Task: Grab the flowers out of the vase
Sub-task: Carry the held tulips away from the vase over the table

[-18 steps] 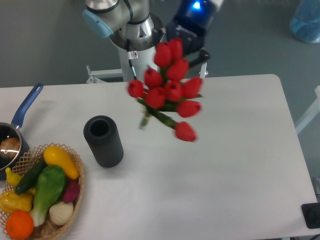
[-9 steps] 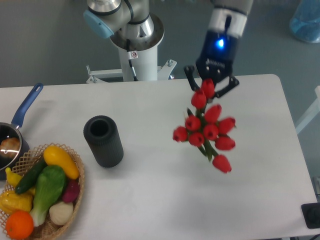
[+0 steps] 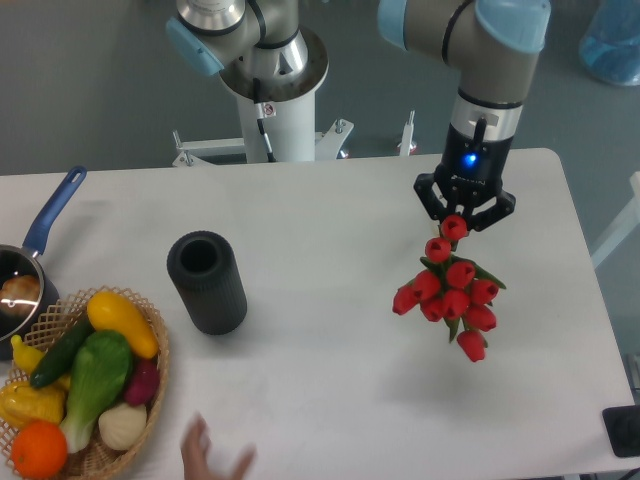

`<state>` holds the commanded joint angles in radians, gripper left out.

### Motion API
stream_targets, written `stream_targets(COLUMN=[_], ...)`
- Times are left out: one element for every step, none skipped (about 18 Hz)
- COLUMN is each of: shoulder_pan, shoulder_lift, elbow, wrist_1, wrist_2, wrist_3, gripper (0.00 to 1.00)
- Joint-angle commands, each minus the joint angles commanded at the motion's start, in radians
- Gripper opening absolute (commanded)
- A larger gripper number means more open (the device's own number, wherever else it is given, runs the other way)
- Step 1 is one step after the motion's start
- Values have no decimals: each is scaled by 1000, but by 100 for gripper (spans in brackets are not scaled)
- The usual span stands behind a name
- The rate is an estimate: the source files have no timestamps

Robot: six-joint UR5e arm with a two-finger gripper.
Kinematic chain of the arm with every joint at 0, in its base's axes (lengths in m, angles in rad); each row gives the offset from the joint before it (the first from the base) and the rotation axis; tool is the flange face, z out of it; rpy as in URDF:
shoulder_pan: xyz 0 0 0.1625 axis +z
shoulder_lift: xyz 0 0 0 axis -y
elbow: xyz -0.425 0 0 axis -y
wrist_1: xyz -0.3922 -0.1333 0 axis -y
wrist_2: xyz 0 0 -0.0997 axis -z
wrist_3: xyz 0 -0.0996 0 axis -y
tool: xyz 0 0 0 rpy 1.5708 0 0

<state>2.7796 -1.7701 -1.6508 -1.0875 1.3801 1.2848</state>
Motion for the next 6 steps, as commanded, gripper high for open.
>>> stream_targets(shoulder_pan=[-2, -2, -6, -20, -34, -37], shoulder_lift=[-14, -34, -60, -84, -107, -117], elbow=[22, 52, 92, 136, 170, 186], wrist_1=[-17, -50, -90, -135, -167, -181], wrist_2=[23, 51, 88, 129, 166, 181], wrist_3=[22, 25, 27, 27, 27, 25], gripper=[0, 0, 0, 0, 0, 0])
